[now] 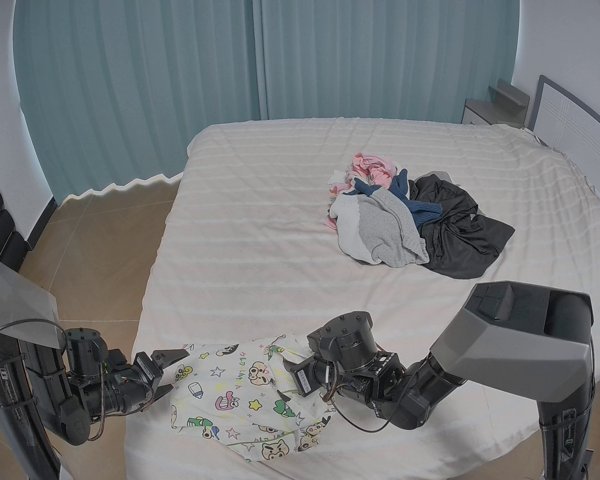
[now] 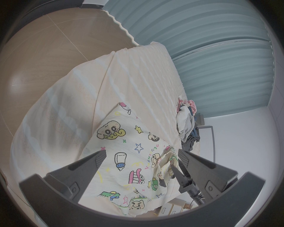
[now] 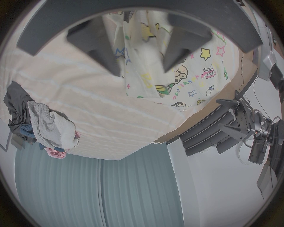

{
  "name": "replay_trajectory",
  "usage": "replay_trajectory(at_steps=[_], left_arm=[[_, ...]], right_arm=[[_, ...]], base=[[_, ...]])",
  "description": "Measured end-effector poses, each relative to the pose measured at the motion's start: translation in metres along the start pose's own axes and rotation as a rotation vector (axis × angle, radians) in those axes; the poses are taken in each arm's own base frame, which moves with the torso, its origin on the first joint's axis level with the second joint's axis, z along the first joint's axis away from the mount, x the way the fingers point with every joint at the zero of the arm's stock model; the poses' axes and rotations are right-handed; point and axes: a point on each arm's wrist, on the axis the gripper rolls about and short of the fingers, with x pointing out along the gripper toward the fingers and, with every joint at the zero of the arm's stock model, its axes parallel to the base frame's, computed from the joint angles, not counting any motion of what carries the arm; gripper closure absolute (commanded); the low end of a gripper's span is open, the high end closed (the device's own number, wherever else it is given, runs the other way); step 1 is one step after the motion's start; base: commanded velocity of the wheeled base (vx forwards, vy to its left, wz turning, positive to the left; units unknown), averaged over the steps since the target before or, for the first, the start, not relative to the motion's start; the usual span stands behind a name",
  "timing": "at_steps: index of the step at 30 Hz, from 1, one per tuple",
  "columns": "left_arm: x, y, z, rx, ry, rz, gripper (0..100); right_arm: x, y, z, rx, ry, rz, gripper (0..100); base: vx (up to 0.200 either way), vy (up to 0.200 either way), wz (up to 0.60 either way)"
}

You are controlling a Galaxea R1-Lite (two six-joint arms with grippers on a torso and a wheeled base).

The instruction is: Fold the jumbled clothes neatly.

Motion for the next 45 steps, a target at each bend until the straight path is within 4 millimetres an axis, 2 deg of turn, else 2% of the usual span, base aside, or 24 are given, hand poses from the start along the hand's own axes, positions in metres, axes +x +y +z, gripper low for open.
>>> replay_trajectory(at_steps=[10,14,26,27,35,39,45], left_arm=[[0.001,0.002,-0.001,-0.003,0.005,0.007,0],[0.001,0.002,-0.001,-0.003,0.007,0.009,0],[0.002,0.002,-0.001,-0.003,0.008,0.009,0],[0.002,0.002,-0.001,-0.003,0.010,0.009,0],[0.002,0.002,-0.002,-0.003,0.011,0.011,0],[0.002,0.003,-0.002,-0.003,0.012,0.014,0],[0.003,0.003,-0.002,-0.004,0.013,0.015,0]], right_arm=[[0.000,-0.011,0.001,0.031,-0.043,-0.018,100],[-0.001,-0.017,0.000,0.096,-0.038,-0.015,100],[0.001,-0.045,-0.006,0.204,-0.016,-0.030,100],[0.001,-0.046,-0.006,0.208,-0.015,-0.030,0],[0.003,-0.059,-0.011,0.226,-0.001,-0.053,0],[0.001,-0.067,-0.007,0.237,-0.012,-0.068,0],[-0.008,-0.066,0.007,0.255,-0.053,-0.061,0]], base=[[0.000,0.000,0.00],[0.000,0.000,0.00],[0.000,0.000,0.00],[0.000,0.000,0.00],[0.000,0.000,0.00],[0.000,0.000,0.00],[0.000,0.000,0.00]])
